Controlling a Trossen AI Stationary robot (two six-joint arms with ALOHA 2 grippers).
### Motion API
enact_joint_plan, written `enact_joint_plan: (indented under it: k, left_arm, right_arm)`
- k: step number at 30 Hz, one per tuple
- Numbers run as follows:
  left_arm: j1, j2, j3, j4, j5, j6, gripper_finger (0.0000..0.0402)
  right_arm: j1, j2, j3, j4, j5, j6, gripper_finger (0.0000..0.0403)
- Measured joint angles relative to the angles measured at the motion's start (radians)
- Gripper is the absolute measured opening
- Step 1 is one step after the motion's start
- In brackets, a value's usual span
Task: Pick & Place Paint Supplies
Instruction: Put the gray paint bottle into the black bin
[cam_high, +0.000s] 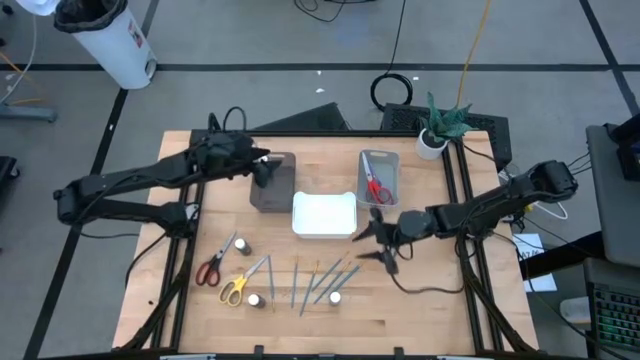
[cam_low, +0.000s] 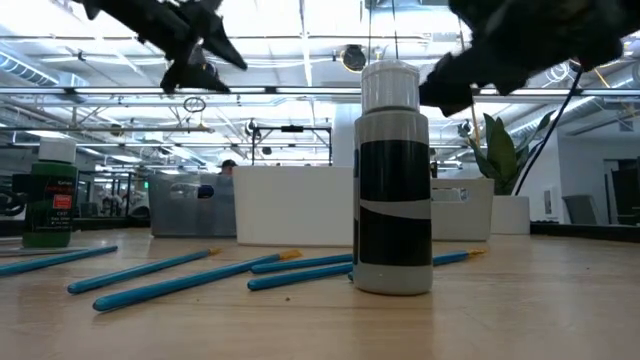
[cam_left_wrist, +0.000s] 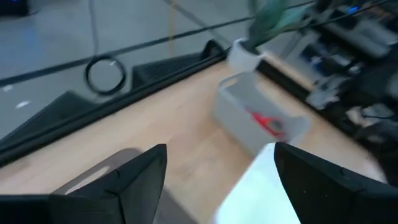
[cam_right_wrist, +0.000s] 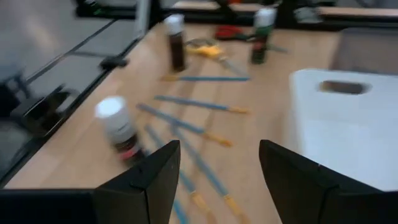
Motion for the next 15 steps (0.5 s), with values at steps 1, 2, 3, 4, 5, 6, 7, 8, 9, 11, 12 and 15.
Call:
enact_joint_plan:
  k: [1,2,3,4,5,6,7,8,9,11,12,15]
  left_arm:
    - [-0.012,-0.01,0.0,0.01,0.0,0.0,0.03]
    - [-0.024,-0.019,0.0,0.019,-0.001,0.0,0.0302]
    - [-0.034,-0.026,0.0,0.028,-0.002,0.0,0.0304]
    - [-0.042,-0.031,0.0,0.043,-0.002,0.0,0.0306]
    - [-0.052,-0.033,0.0,0.066,-0.002,0.0,0.0307]
    - [-0.062,-0.034,0.0,0.086,-0.002,0.0,0.0309]
    - [-0.069,-0.033,0.0,0.099,-0.002,0.001,0.031]
    - [-0.076,-0.033,-0.001,0.112,-0.001,0.004,0.0311]
    - [-0.083,-0.033,-0.001,0.129,-0.001,0.006,0.0312]
    - [-0.095,-0.033,-0.001,0.144,-0.001,0.006,0.0311]
    - [-0.1,-0.032,-0.001,0.147,-0.001,0.005,0.031]
    - [-0.114,-0.028,-0.001,0.143,-0.001,0.008,0.0305]
  right_arm:
    - [0.021,0.01,-0.005,0.019,0.0,0.003,0.021]
    - [0.045,0.025,-0.007,0.05,0.001,0.01,0.021]
    - [0.067,0.042,-0.006,0.08,0.005,0.02,0.021]
    - [0.092,0.058,-0.005,0.098,0.017,0.031,0.021]
    - [0.117,0.078,-0.005,0.114,0.039,0.039,0.021]
    - [0.143,0.102,-0.005,0.135,0.069,0.043,0.021]
    - [0.166,0.127,-0.005,0.155,0.105,0.047,0.021]
    - [0.191,0.151,-0.005,0.171,0.147,0.049,0.021]
    - [0.213,0.173,-0.006,0.189,0.193,0.056,0.021]
    - [0.251,0.221,-0.006,0.237,0.278,0.081,0.021]
    - [0.266,0.243,-0.006,0.257,0.312,0.092,0.021]
    - [0.302,0.298,-0.006,0.291,0.363,0.118,0.021]
